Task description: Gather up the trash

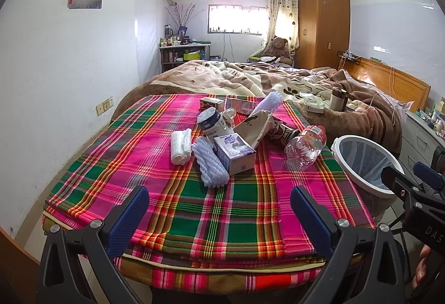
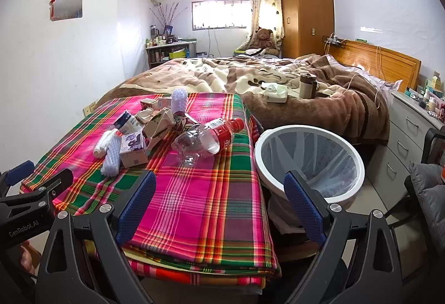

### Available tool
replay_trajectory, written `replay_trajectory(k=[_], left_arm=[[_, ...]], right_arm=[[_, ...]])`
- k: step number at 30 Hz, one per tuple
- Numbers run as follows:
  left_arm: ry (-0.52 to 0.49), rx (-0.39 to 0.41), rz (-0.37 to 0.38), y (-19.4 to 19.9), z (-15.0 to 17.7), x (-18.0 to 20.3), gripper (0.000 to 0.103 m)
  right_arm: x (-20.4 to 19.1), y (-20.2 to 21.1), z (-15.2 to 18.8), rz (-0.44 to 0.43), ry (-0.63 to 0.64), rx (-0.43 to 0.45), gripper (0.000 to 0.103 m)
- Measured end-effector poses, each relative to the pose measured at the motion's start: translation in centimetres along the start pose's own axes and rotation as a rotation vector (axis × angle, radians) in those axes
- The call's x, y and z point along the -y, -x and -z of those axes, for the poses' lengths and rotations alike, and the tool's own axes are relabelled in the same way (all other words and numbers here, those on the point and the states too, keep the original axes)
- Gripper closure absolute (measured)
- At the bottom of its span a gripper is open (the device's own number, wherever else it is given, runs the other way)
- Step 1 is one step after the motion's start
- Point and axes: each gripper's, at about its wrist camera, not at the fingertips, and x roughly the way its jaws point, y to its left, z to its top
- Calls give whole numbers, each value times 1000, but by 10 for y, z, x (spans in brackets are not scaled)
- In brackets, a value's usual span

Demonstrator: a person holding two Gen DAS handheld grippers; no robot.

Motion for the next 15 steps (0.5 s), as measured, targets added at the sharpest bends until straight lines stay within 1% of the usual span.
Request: replay_trajectory(k=[15], left_arm=[[2, -1, 0, 0, 0, 0, 0]], right_arm=[[0, -1, 0, -1, 2, 1, 8]])
